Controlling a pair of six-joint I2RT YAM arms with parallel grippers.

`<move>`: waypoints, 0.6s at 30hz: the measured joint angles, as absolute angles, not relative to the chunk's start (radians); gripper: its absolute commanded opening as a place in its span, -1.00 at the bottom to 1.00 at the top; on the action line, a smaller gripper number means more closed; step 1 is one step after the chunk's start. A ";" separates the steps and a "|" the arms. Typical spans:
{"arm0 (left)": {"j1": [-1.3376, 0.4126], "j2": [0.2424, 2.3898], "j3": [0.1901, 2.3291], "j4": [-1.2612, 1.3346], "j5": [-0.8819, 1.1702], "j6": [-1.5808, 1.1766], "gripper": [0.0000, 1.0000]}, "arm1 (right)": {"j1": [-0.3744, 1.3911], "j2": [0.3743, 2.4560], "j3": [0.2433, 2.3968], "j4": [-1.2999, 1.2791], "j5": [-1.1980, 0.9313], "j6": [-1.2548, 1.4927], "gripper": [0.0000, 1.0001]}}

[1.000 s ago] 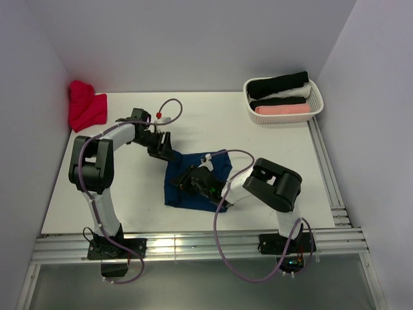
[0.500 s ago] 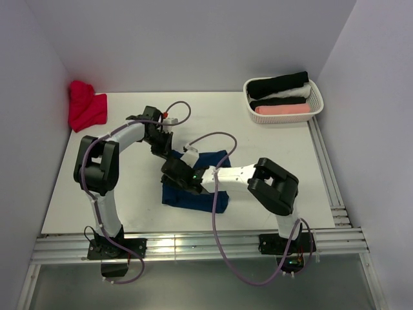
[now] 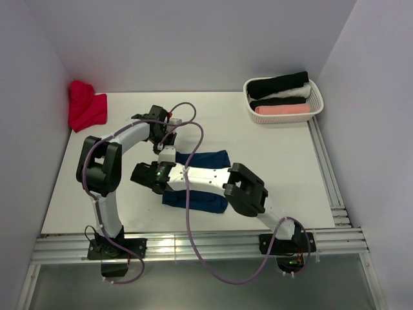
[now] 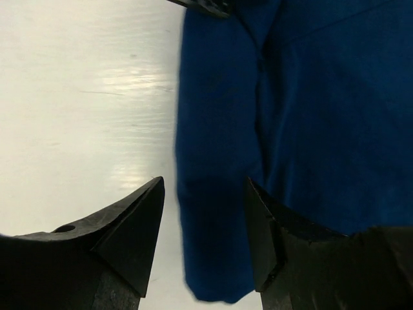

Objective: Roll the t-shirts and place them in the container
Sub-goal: Roll the tshirt

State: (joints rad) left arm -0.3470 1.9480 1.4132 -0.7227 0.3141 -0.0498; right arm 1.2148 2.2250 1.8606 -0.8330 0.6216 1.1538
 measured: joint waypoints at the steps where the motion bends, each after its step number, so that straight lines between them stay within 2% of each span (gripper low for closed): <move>1: -0.348 1.948 1.414 -0.724 0.313 -0.050 -0.99 | 1.215 2.244 1.878 -0.859 0.627 1.150 0.19; 7: -0.352 1.948 1.420 -0.734 0.307 -0.050 -0.99 | 1.216 2.308 1.901 -0.914 0.637 1.127 0.14; 8: -0.353 1.948 1.420 -0.735 0.307 -0.050 -0.99 | 1.216 2.310 1.906 -0.917 0.637 1.124 0.09; 9: -0.353 1.948 1.420 -0.734 0.307 -0.050 -0.99 | 1.219 2.312 1.914 -0.921 0.636 1.121 -0.12; 10: -0.353 1.948 1.420 -0.734 0.307 -0.050 -0.99 | 1.220 2.312 1.918 -0.923 0.636 1.114 -0.24; 14: -0.353 1.948 1.420 -0.735 0.307 -0.049 -0.80 | 1.222 2.312 1.919 -0.913 0.633 1.104 -0.46; 18: -0.353 1.948 1.423 -0.737 0.310 -0.043 -0.37 | 1.222 2.270 1.830 -0.827 0.635 1.102 -0.59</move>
